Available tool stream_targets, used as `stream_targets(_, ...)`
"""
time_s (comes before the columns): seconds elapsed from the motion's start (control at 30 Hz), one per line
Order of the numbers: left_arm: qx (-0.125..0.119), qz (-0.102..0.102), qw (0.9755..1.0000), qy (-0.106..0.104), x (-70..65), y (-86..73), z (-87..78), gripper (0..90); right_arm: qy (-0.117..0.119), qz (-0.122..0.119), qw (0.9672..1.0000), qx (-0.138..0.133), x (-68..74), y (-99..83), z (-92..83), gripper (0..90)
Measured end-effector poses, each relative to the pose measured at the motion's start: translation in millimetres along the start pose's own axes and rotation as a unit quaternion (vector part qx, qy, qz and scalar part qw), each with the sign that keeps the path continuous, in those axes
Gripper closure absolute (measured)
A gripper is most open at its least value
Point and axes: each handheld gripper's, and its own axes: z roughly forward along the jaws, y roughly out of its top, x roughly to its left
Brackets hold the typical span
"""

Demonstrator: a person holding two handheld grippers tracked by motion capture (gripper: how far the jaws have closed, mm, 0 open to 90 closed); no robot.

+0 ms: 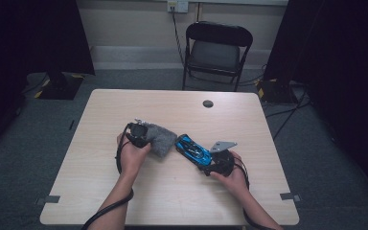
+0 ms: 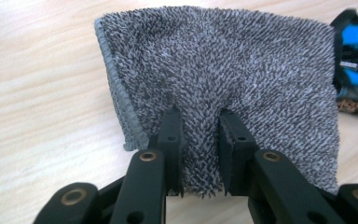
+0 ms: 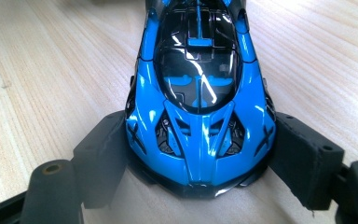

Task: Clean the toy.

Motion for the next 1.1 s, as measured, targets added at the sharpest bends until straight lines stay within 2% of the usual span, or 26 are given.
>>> stream_targets(0.2, 0.001, 0.005, 0.9999, -0.009, 5.2, -11.2, -9.3, 73.2, 0.0, 0.0, 1.0, 0.0, -0.3, -0.1, -0.1, 23.5)
stream_targets(0.47, -0.004, 0.022, 0.9989, -0.04, 1.3, -22.4, -21.8, 73.2, 0.002, -0.001, 1.0, 0.001, -0.7, -0.4, -0.6, 23.3)
stream_targets(0.67, -0.002, 0.036, 0.9979, -0.054, -2.3, -32.6, -24.5, 73.0, 0.009, -0.005, 0.9999, 0.001, -1.9, -2.0, -2.4, 22.2)
stream_targets(0.77, -0.001, 0.043, 0.9974, -0.058, -4.7, -36.7, -26.0, 72.8, 0.02, 0.005, 0.9998, -0.003, -5.4, -3.7, -4.6, 22.3)
stream_targets(0.83, -0.001, 0.044, 0.9972, -0.06, -6.0, -38.8, -26.1, 72.8, 0.026, 0.012, 0.9996, -0.004, -7.4, -4.4, -6.1, 21.3)
stream_targets(0.97, 0.001, 0.046, 0.9966, -0.069, -9.6, -42.8, -25.4, 72.8, 0.025, 0.008, 0.9997, -0.003, -8.7, -3.2, -9.8, 19.6)
stream_targets(1.1, 0.0, 0.041, 0.9968, -0.068, -10.6, -45.9, -23.9, 72.8, 0.028, 0.006, 0.9995, -0.012, -8.9, 0.7, -17.4, 19.2)
